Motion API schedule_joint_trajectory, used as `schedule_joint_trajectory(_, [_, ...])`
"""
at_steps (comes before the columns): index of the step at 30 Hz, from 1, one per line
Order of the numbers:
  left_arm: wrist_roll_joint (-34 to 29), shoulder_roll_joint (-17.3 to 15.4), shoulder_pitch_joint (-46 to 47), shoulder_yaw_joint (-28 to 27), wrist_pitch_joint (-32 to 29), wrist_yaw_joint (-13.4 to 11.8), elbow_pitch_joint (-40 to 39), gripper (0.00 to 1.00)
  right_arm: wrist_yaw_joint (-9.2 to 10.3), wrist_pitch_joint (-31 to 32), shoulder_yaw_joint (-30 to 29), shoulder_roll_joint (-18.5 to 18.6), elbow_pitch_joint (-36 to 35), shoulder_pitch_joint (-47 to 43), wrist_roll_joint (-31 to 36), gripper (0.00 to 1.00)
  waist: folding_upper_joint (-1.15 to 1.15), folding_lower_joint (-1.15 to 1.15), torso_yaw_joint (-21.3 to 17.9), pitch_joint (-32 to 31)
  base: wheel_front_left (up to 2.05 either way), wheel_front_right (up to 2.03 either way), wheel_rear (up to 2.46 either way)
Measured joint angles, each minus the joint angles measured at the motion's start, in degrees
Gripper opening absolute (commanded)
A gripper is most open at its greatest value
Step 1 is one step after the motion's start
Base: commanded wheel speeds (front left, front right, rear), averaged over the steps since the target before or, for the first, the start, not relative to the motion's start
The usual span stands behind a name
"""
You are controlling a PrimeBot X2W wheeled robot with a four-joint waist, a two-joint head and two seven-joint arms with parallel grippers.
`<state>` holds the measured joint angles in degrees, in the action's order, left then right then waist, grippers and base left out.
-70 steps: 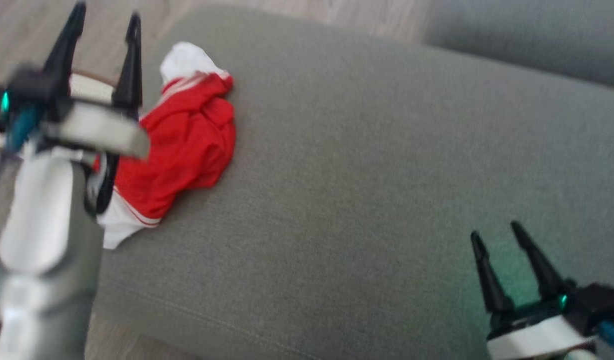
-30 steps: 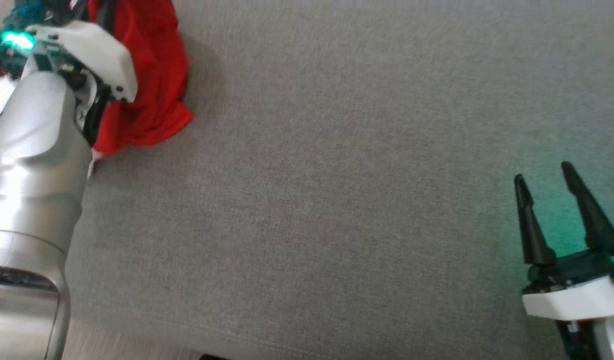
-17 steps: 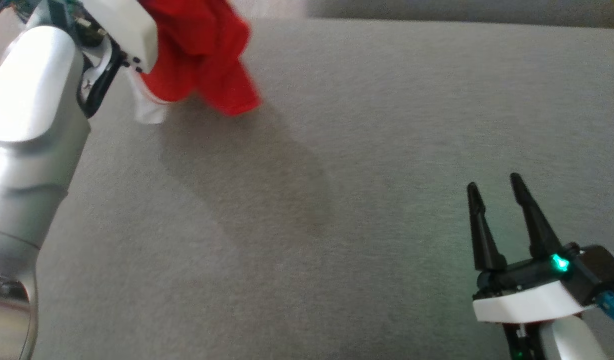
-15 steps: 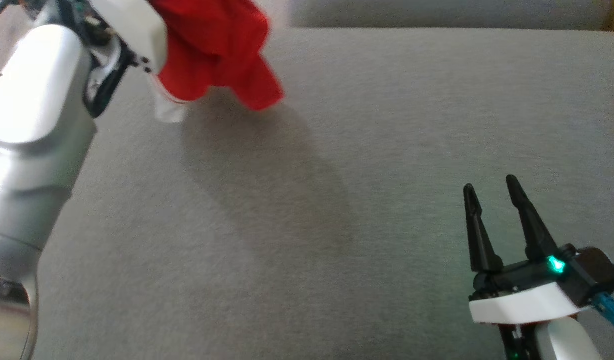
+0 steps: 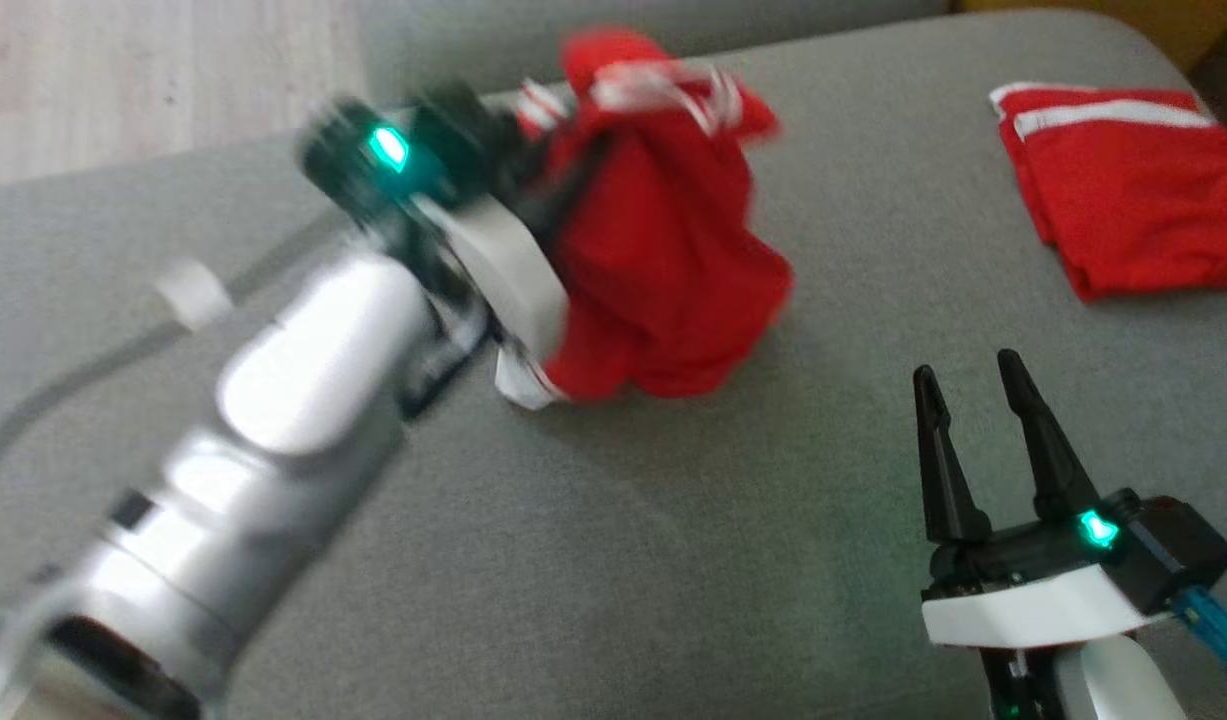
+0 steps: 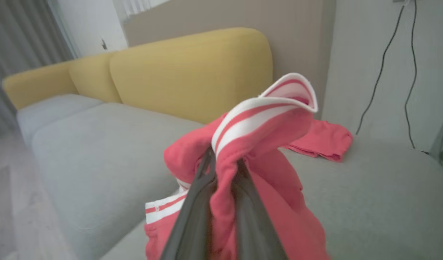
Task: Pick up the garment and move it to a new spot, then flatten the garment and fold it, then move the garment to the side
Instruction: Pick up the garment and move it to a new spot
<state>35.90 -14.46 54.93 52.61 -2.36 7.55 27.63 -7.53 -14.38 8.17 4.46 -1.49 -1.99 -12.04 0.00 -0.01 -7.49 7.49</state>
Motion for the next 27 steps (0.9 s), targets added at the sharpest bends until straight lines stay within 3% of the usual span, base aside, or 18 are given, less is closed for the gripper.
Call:
schedule_joint_trajectory(7, [-0.3, 6.0, -8.1, 3.3, 5.9, -0.5, 8.6, 0.0, 0.0, 0.0, 0.2, -0.2, 0.0, 0.9, 0.0, 1.0, 0.0, 0.02, -1.7, 3.7, 0.0, 0.0, 0.0])
schedule_joint_trajectory(8, [-0.3, 6.6, -9.0, 3.4, 7.4, -0.6, 10.1, 0.1, 0.0, 0.0, 0.2, -0.2, 0.0, 1.3, 0.0, 1.0, 0.0, 0.02, -2.0, 4.1, 0.0, 0.0, 0.0])
schedule_joint_trajectory(9, [-0.3, 7.2, -9.6, 3.6, 8.6, -0.9, 11.6, 0.9, 0.0, 0.0, 0.2, -0.2, 0.0, 1.7, 0.0, 1.0, 0.0, 0.02, -2.2, 4.5, 0.0, 0.0, 0.0])
schedule_joint_trajectory(10, [-0.3, 7.8, -9.9, 3.5, 9.9, -1.3, 12.8, 1.0, 0.0, 0.0, 0.1, -0.3, 0.1, 1.9, 0.0, 1.0, 0.0, 0.02, -2.3, 4.8, 0.0, 0.0, 0.0])
schedule_joint_trajectory(18, [-1.7, 10.0, -11.4, 0.7, 16.7, -7.8, 13.2, 1.0, 0.0, 0.0, -0.8, -0.6, 3.0, 1.0, -0.7, 1.0, 0.0, 0.0, -0.1, 1.5, 0.0, 0.0, 0.0])
schedule_joint_trajectory(27, [-8.5, 7.5, -27.1, -11.5, 16.9, -15.0, -5.6, 1.0, 0.0, 0.0, -1.7, -1.0, 6.0, -2.7, -1.0, 1.0, 0.0, -0.01, 5.9, -5.8, 0.0, 0.0, 0.0])
